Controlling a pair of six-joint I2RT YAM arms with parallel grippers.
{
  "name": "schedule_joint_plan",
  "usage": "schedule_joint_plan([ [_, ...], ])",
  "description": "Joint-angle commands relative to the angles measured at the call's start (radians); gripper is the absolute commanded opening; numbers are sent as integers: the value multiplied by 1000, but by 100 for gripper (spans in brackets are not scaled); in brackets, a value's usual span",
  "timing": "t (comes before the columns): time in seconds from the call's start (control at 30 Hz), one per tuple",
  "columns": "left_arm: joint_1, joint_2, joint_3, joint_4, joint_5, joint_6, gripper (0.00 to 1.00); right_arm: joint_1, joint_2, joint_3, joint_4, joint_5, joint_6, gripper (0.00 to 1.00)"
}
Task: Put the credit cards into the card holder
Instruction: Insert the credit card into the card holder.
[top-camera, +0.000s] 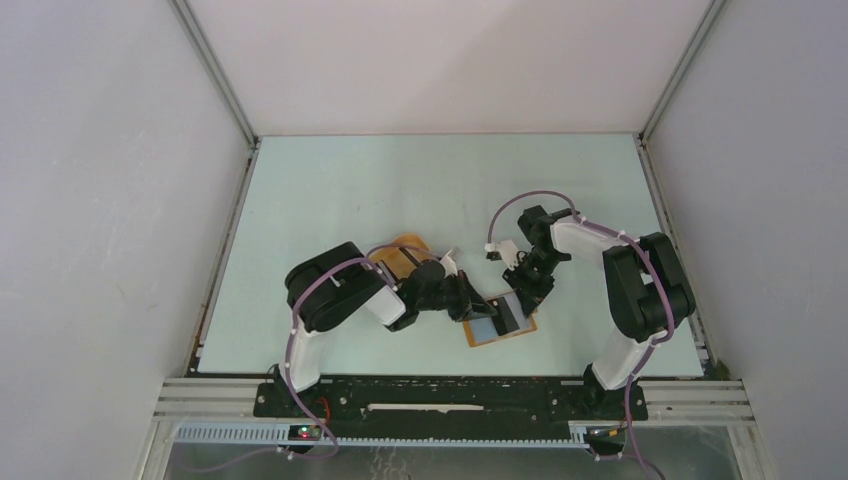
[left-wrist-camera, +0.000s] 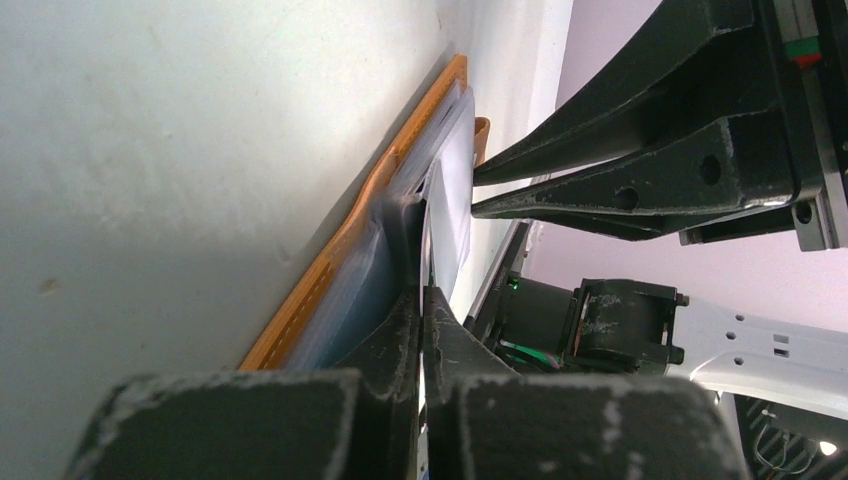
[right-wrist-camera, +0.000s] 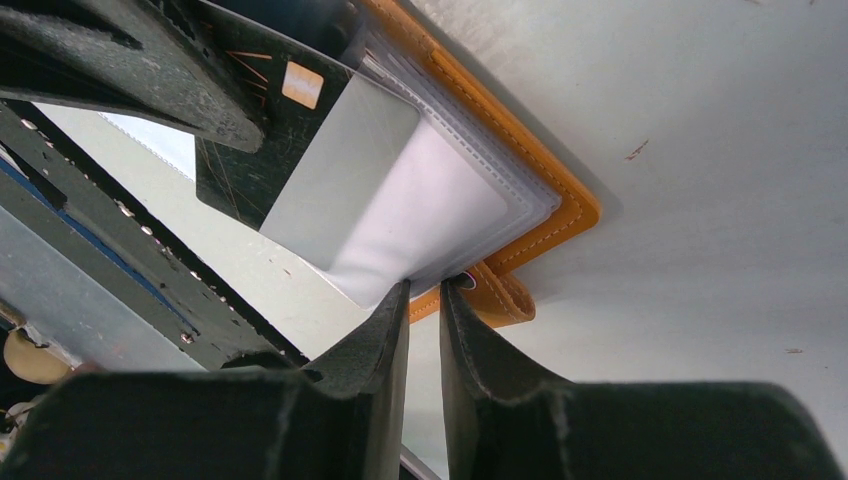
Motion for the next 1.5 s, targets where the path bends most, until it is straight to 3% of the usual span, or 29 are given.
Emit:
schedule_joint_plan([
  [0.0, -6, 37, 35, -71, 34, 17, 2, 19, -16, 17, 11, -16, 10, 26],
  [0.17, -4, 41, 48, -71, 40, 17, 5, 18, -24, 18, 14, -19, 12, 26],
  [0.5, 2, 8, 31, -71, 39, 23, 31, 5, -107, 17, 17, -83, -6, 31],
  [0.8, 10, 9, 30, -71, 48, 26, 37, 21, -259, 11, 9, -246, -109, 29],
  [1.0, 14, 13, 27, -71, 55, 29, 40, 142, -419, -41, 70, -328, -243, 29],
  [1.1, 16, 14, 24, -70, 56, 28, 40, 241, -514, -106, 131, -359, -408, 29],
  [1.23, 18, 15, 19, -65, 55, 29, 40, 385, -555, -199, 246, -276, -581, 29],
  [1.47, 18, 25, 24, -57, 55, 26, 41, 505, -438, -242, 399, -21, -542, 23],
])
